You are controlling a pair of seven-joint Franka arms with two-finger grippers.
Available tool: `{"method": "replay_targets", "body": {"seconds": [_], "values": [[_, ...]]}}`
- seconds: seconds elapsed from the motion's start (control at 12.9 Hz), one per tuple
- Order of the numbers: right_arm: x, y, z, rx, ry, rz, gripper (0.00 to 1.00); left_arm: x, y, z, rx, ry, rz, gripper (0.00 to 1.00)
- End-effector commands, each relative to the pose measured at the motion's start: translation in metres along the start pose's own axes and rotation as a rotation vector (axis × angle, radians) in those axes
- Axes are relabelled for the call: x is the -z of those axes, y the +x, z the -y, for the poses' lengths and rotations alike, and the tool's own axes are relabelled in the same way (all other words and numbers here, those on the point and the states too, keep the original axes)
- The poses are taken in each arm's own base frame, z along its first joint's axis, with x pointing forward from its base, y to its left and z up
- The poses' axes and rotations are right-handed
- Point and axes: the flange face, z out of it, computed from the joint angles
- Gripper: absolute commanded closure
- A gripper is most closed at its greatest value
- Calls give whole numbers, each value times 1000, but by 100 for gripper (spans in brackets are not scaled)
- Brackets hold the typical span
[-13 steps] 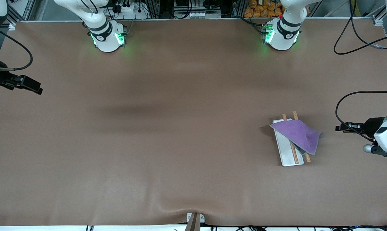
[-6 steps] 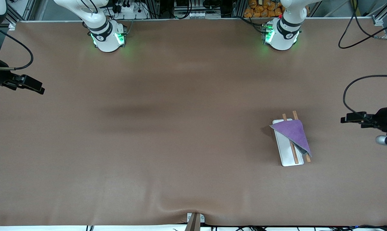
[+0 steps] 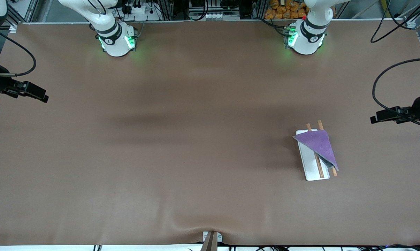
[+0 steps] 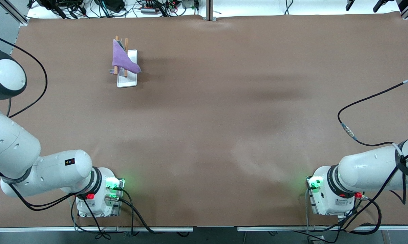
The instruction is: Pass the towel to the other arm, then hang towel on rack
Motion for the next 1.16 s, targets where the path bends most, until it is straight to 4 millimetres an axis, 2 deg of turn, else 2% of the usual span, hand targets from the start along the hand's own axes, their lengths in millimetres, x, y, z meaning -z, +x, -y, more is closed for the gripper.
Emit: {"method": "replay_targets", "body": {"seconds": [0.0,0.23,0.54,0.78,1.09], "values": [[2,3,-3,-6,15,4,0,7,-4,4,-47,138,-6,0],[4,1,-3,-6,13,5,0,10,-4,5,-87,146,-9,0],[4,2,-2,-6,15,1,0,15,-7,-3,-68,101,-21,0],[2,5,-7,-3,18,-5,0,29,-23,-16,-50,107,-39,0],[2,5,-5,-6,17,-7,0,51,-55,-39,-16,115,-76,0]]}}
